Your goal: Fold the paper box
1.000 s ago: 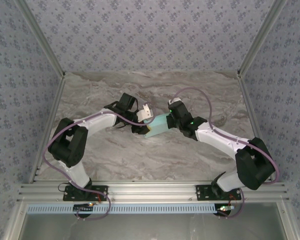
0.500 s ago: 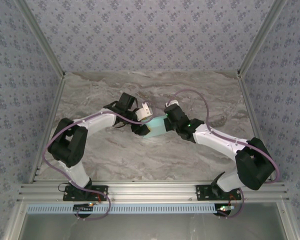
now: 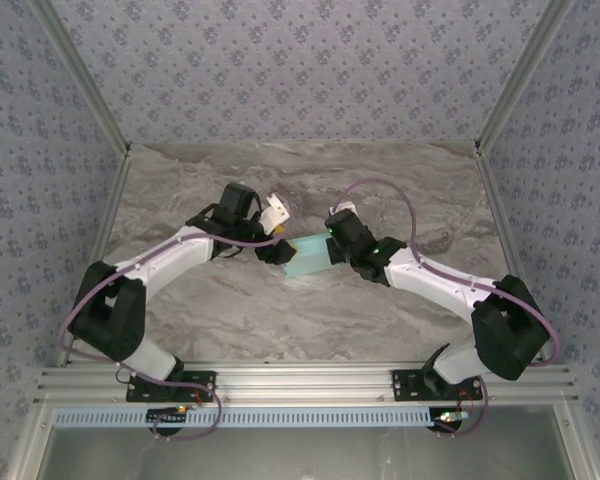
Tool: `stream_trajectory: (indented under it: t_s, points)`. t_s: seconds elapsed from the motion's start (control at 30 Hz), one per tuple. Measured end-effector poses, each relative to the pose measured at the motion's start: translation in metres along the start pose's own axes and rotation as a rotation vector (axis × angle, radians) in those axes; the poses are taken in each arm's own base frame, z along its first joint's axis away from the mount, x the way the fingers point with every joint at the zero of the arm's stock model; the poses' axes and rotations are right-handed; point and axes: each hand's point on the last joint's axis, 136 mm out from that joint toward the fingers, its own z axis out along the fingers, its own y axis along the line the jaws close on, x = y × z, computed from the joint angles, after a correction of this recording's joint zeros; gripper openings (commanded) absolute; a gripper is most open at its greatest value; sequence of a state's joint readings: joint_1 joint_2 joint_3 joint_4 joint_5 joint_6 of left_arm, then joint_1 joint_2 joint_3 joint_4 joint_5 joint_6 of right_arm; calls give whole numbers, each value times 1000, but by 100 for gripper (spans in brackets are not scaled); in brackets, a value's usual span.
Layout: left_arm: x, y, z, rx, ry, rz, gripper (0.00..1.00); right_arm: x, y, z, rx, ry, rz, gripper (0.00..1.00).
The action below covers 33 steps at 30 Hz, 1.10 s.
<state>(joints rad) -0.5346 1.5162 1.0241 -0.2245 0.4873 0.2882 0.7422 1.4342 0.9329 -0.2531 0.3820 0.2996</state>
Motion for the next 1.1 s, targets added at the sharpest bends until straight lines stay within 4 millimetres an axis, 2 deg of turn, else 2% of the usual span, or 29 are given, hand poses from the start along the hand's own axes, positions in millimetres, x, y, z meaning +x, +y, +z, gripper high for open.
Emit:
stream_trajectory:
  t_s: [0.17,0.33,0.43,0.6,0.77,1.1]
  points:
    - [-7,6,-22,-97,-28,-107,64,0,1,0,1,4,-3,0]
    - [2,12,-35,-173,6,-165,55,-1,1,2,5,5,-5,0]
    - [12,13,-36,-193,46,-189,51,-2,2,2,4,6,-5,0]
    - [23,3,-29,-176,104,-189,50,-2,2,2,5,8,-6,0]
    - [34,0,-20,-160,148,-187,36,-2,2,2,5,8,-6,0]
    - [34,1,-19,-161,149,-193,18,-2,2,2,5,8,-7,0]
